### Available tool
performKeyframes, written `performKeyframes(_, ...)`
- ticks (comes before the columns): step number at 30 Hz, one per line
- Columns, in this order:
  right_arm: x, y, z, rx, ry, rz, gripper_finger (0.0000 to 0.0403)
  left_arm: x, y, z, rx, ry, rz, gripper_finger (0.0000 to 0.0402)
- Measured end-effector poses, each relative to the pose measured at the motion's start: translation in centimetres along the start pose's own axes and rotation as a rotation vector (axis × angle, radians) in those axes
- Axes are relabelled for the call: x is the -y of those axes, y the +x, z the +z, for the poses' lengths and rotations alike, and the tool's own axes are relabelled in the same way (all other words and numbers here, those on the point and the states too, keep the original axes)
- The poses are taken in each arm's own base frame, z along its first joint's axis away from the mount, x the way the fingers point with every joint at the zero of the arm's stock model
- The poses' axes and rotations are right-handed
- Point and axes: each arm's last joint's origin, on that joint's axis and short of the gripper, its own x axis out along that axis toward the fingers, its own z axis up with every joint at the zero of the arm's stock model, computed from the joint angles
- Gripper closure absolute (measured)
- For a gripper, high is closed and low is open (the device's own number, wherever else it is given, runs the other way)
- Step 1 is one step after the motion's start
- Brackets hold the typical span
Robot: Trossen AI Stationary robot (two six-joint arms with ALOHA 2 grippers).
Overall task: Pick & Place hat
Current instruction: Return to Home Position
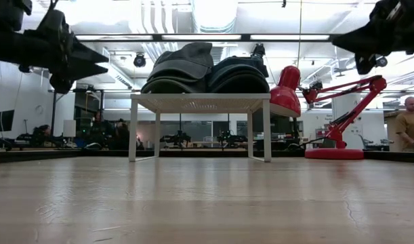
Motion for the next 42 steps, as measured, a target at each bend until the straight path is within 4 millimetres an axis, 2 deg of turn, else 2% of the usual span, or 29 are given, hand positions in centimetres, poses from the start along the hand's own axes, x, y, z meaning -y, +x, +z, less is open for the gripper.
performKeyframes(7,1.4,1.3,-2.1,0.065,-0.036,0.022,0.0394,-0.4,0.2,-1.2,-0.03,-0.004,0.021,0.0259)
performKeyframes(16,2.5,1.9,-4.8,0.009,0.035,-0.005,0.0394,-0.6,0.3,-1.3,-0.027,0.04,0.051,0.0259)
performKeyframes(27,3.4,1.8,-4.7,0.056,-0.146,-0.29,0.0394,-0.8,0.2,-1.7,-0.056,0.05,0.092,0.0259)
performKeyframes(35,3.6,1.8,-5.2,0.013,-0.168,-0.304,0.0394,-0.9,0.3,-1.8,-0.058,0.103,0.112,0.0259)
performKeyframes(39,3.6,1.8,-5.2,0.014,-0.169,-0.304,0.0394,-1.3,0.4,-3.0,-0.086,0.131,0.128,0.0259)
performKeyframes(42,3.6,1.8,-5.2,0.014,-0.175,-0.303,0.0394,-1.4,0.6,-3.2,-0.06,0.099,0.12,0.0259)
